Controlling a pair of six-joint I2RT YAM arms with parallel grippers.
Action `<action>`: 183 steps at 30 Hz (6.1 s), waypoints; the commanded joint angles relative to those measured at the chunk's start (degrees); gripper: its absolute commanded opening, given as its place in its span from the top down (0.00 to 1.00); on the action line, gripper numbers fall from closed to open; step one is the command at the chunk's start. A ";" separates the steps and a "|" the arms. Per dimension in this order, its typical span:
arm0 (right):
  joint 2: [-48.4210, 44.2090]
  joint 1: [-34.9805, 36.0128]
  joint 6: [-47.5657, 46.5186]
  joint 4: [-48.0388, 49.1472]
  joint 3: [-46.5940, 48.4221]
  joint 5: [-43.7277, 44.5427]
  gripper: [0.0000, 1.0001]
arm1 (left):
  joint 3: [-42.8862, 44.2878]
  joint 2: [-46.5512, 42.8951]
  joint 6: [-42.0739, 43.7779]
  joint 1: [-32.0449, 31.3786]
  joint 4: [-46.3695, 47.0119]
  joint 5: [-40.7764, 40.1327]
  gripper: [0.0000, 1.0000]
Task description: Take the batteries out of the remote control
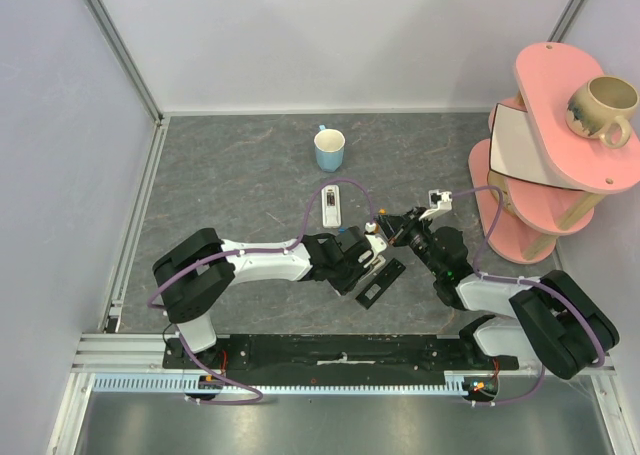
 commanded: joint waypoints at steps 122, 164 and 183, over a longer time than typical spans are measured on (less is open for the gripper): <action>-37.28 -2.05 -10.51 -36.86 4.71 10.00 1.00 | 23.77 8.60 -14.48 21.49 -4.29 -8.01 0.27; -37.37 -2.14 -10.87 -36.94 5.15 9.65 1.00 | 26.78 7.85 -7.19 20.08 -5.88 -12.68 0.84; -37.81 -2.14 -10.34 -36.24 4.62 9.65 1.00 | 1.02 -9.23 6.61 5.66 5.19 -0.99 0.98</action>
